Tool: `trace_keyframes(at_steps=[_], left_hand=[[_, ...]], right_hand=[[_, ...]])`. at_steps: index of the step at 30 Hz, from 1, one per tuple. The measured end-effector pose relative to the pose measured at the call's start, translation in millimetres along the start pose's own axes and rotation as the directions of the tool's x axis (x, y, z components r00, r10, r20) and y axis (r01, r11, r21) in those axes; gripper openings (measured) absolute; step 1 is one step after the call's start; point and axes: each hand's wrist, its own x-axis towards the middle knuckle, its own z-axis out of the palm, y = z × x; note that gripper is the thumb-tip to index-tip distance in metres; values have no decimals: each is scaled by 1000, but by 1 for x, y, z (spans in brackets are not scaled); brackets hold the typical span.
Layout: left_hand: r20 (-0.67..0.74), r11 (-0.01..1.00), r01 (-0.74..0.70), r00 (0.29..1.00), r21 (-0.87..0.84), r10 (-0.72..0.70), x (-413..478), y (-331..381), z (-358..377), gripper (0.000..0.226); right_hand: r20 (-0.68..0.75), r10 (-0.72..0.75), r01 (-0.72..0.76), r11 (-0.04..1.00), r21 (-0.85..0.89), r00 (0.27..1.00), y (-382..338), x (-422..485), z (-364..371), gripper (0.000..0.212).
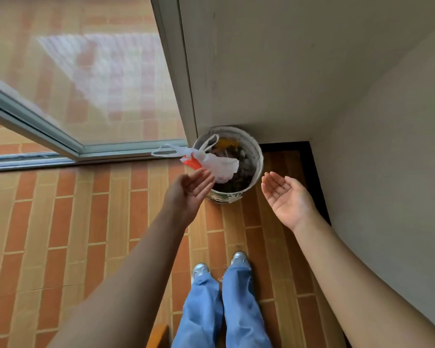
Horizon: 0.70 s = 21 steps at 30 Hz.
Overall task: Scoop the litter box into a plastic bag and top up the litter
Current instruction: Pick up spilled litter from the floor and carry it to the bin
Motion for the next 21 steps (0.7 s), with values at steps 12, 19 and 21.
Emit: trace_keyframes(at_steps=[12, 19, 21], left_hand=[[-233, 987, 134, 966, 89, -110, 189, -72, -23, 36], [-317, 986, 145, 942, 82, -113, 256, -101, -30, 34], [-317, 986, 149, 941, 76, -118, 268, -103, -31, 36]], right_hand=[[-132, 52, -95, 935, -343, 990, 34, 217, -37, 33], [-204, 39, -141, 846, -515, 978, 56, 298, -49, 24], [-210, 44, -150, 839, -523, 977, 58, 308, -47, 26]])
